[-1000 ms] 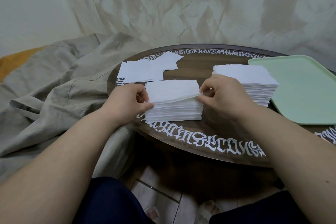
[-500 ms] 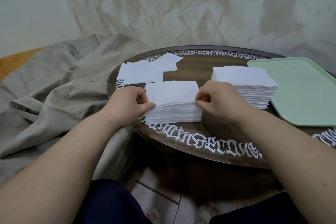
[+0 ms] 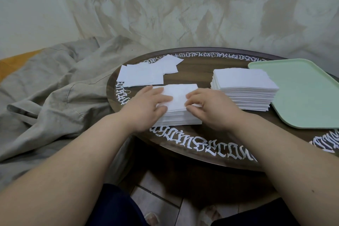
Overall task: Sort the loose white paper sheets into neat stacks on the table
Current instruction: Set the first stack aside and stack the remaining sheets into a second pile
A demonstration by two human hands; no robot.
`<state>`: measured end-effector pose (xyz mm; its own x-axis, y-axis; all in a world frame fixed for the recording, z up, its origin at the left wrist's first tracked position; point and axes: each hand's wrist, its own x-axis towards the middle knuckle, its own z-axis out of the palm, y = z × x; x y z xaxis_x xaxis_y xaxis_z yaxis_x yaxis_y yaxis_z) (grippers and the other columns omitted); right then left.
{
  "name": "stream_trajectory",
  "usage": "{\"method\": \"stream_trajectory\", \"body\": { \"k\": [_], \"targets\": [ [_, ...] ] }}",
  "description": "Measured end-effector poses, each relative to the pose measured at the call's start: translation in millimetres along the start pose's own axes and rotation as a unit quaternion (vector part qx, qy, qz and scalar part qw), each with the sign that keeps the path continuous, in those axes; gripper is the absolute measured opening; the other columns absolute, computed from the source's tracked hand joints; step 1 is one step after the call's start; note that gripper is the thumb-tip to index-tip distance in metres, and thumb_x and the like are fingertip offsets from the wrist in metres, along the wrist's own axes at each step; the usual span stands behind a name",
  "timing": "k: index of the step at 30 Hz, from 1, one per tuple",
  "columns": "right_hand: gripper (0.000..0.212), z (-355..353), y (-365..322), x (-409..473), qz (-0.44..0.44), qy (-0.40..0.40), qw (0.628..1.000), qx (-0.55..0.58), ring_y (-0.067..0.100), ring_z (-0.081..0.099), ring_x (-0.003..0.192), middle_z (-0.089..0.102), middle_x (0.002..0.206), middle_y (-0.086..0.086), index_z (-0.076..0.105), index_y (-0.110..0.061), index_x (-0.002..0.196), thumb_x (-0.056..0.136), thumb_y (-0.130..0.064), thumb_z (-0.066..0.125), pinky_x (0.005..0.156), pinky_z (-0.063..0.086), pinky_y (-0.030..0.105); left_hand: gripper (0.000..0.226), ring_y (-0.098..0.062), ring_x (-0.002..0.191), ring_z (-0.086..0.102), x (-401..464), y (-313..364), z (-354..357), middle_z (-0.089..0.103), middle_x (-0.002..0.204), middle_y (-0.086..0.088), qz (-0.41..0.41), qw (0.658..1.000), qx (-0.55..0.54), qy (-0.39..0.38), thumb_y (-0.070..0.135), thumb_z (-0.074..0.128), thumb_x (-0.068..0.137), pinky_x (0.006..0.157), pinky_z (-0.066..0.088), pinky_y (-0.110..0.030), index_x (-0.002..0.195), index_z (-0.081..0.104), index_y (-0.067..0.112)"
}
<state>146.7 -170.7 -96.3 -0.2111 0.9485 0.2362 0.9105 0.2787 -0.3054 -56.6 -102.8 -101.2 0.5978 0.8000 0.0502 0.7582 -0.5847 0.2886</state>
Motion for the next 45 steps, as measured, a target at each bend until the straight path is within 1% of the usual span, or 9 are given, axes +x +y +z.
{"method": "stream_trajectory", "body": {
  "k": [6,9,12,16,24,32,37,42,45],
  "targets": [
    [0.026,1,2,-1,0.03,-0.015,0.999,0.012,0.017,0.057,0.108,0.062,0.119,-0.004,0.069,-0.021,0.105,0.096,-0.032,0.048,0.091,0.045,0.034,0.038,-0.019,0.146,0.013,-5,-5,1,0.027,0.156,0.001,-0.014,0.999,-0.029,0.013,0.031,0.044,0.099,0.119,0.009,-0.033,0.137,0.048,0.035],
    [0.026,-5,-2,-2,0.06,0.052,0.996,0.031,0.013,0.055,0.109,0.056,0.13,-0.007,0.065,-0.021,0.115,0.096,-0.031,0.048,0.093,0.041,0.028,0.04,-0.019,0.146,0.014,-8,-6,-3,0.027,0.155,0.001,-0.029,0.994,-0.06,0.084,0.031,0.05,0.097,0.119,0.012,-0.034,0.136,0.049,0.032],
    [0.025,-16,-11,6,0.071,0.127,0.988,0.057,0.007,0.054,0.096,0.057,0.125,-0.009,0.065,-0.022,0.115,0.093,-0.026,0.054,0.089,0.04,0.023,0.04,-0.017,0.142,0.024,-7,-9,-12,0.035,0.151,0.001,-0.039,0.985,-0.076,0.153,0.029,0.055,0.094,0.115,0.018,-0.03,0.134,0.053,0.029],
    [0.029,-31,-14,46,0.058,0.065,0.996,0.032,0.012,0.055,0.103,0.059,0.118,-0.006,0.061,-0.022,0.12,0.091,-0.027,0.055,0.09,0.044,0.03,0.037,-0.019,0.133,0.037,15,-25,-29,0.046,0.142,0.001,-0.061,0.98,-0.067,0.179,0.027,0.062,0.089,0.111,0.032,-0.036,0.126,0.06,0.026],
    [0.047,-6,26,156,0.118,-0.084,0.989,-0.027,0.021,0.051,0.117,0.058,0.126,0.002,0.052,-0.017,0.131,0.089,-0.038,0.058,0.095,0.043,0.032,0.033,-0.02,0.121,0.048,80,-85,-38,0.053,0.132,0.003,-0.122,0.986,-0.011,0.115,0.032,0.066,0.086,0.1,0.042,-0.037,0.118,0.063,0.024],
    [0.065,35,65,241,0.22,-0.11,0.969,-0.027,0.032,0.039,0.128,0.039,0.142,0.014,0.032,-0.003,0.141,0.095,-0.047,0.044,0.102,0.035,0.038,0.067,-0.02,0.139,0.029,139,-138,-7,0.035,0.15,0.0,-0.177,0.984,0.0,0.008,0.057,0.061,0.082,0.114,0.025,-0.033,0.139,0.045,0.026],
    [0.07,52,78,258,0.235,-0.164,0.957,-0.039,0.033,0.038,0.13,0.035,0.145,0.013,0.028,-0.002,0.143,0.095,-0.051,0.042,0.105,0.034,0.039,0.066,-0.015,0.144,0.02,151,-145,5,0.026,0.155,0.001,-0.147,0.989,-0.023,-0.005,0.058,0.058,0.084,0.114,0.018,-0.031,0.142,0.039,0.032],
    [0.055,57,81,254,0.199,-0.15,0.968,-0.021,0.026,0.046,0.122,0.046,0.136,0.009,0.043,-0.011,0.135,0.088,-0.037,0.058,0.095,0.04,0.033,0.069,-0.021,0.145,0.015,154,-149,8,0.025,0.155,-0.001,-0.164,0.986,0.019,0.021,0.066,0.054,0.08,0.118,0.015,-0.038,0.14,0.041,0.033],
    [0.05,54,84,252,0.207,-0.094,0.972,0.057,0.021,0.048,0.121,0.05,0.135,0.004,0.048,-0.015,0.134,0.087,-0.029,0.06,0.093,0.038,0.027,0.073,-0.025,0.141,0.023,153,-145,11,0.029,0.153,-0.002,-0.201,0.979,0.031,0.029,0.071,0.049,0.08,0.116,0.021,-0.04,0.141,0.04,0.033]
  ]
}}
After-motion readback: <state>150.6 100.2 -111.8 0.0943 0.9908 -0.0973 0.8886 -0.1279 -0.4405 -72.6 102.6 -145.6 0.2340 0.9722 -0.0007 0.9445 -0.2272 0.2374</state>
